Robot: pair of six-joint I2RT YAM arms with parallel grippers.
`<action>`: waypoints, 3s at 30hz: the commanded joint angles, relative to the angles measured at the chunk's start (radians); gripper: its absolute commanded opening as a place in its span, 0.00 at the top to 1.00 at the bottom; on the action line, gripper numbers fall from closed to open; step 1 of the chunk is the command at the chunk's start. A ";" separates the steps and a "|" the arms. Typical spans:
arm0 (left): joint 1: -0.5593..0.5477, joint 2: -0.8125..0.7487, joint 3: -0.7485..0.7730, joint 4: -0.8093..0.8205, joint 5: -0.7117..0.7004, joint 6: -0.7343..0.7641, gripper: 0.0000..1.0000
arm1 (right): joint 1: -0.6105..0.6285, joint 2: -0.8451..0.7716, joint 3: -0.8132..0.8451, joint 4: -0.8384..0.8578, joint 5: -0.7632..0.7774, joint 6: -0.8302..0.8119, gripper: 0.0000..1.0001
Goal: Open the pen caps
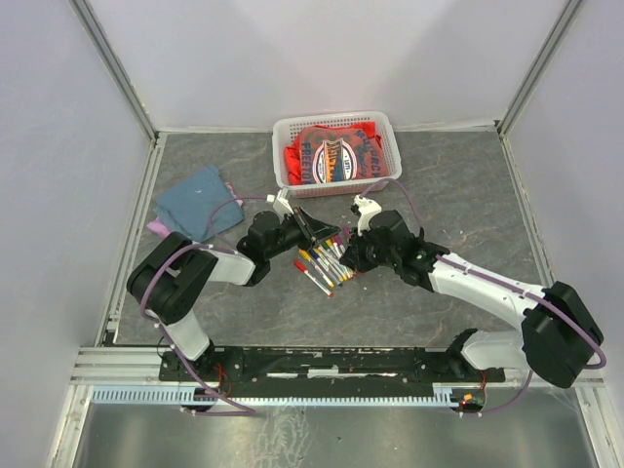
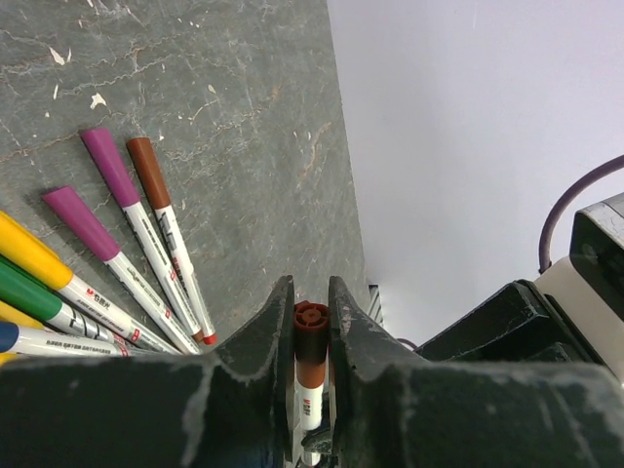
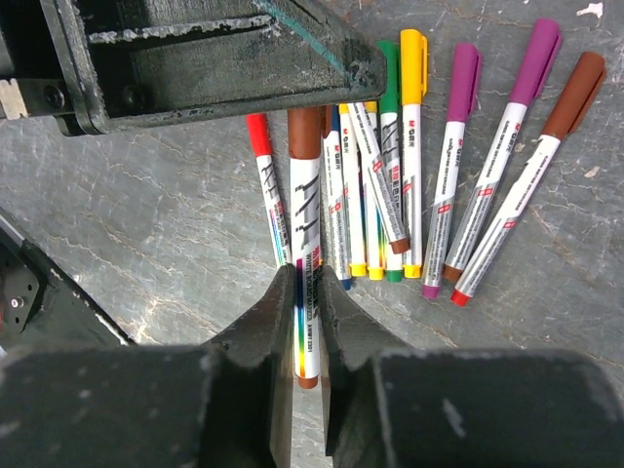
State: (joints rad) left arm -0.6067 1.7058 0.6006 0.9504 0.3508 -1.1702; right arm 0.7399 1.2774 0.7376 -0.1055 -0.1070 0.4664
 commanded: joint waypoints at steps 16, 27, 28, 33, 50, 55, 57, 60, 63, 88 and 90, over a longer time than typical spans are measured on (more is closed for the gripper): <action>-0.001 0.007 -0.002 0.144 0.071 -0.056 0.97 | 0.005 0.086 0.075 0.076 0.002 0.016 0.77; -0.002 0.019 -0.004 0.171 0.076 -0.066 0.97 | 0.004 0.136 0.100 0.105 0.000 0.028 0.85; -0.002 0.020 -0.004 0.172 0.076 -0.066 0.97 | 0.004 0.140 0.103 0.104 0.000 0.028 0.86; -0.002 0.026 -0.002 0.181 0.076 -0.062 0.97 | 0.003 0.160 0.114 0.098 -0.003 0.027 0.99; 0.092 -0.008 0.029 0.058 -0.034 0.018 0.97 | 0.004 0.120 0.063 0.022 0.025 -0.035 0.99; 0.131 -0.010 0.040 0.052 -0.035 0.010 0.97 | 0.004 0.092 0.054 -0.004 0.038 -0.053 0.99; 0.145 -0.015 0.041 0.047 -0.036 0.011 0.97 | 0.003 0.082 0.053 -0.012 0.038 -0.056 0.99; 0.168 -0.029 0.041 0.033 -0.033 0.017 0.97 | 0.004 0.071 0.051 -0.021 0.038 -0.063 0.99; 0.192 -0.053 0.041 -0.002 -0.034 0.040 0.97 | 0.003 0.059 0.052 -0.032 0.036 -0.067 0.99; 0.280 -0.067 0.077 -0.235 -0.047 0.162 0.97 | -0.021 -0.113 -0.018 -0.065 0.271 -0.005 0.99; 0.278 -0.061 0.077 -0.311 -0.087 0.212 0.97 | -0.044 -0.091 -0.005 -0.084 0.338 0.003 0.99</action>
State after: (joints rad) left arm -0.3244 1.6291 0.6407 0.8139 0.3298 -1.0889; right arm 0.7303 1.1824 0.6815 -0.1448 0.0235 0.4568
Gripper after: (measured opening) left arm 0.190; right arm 0.174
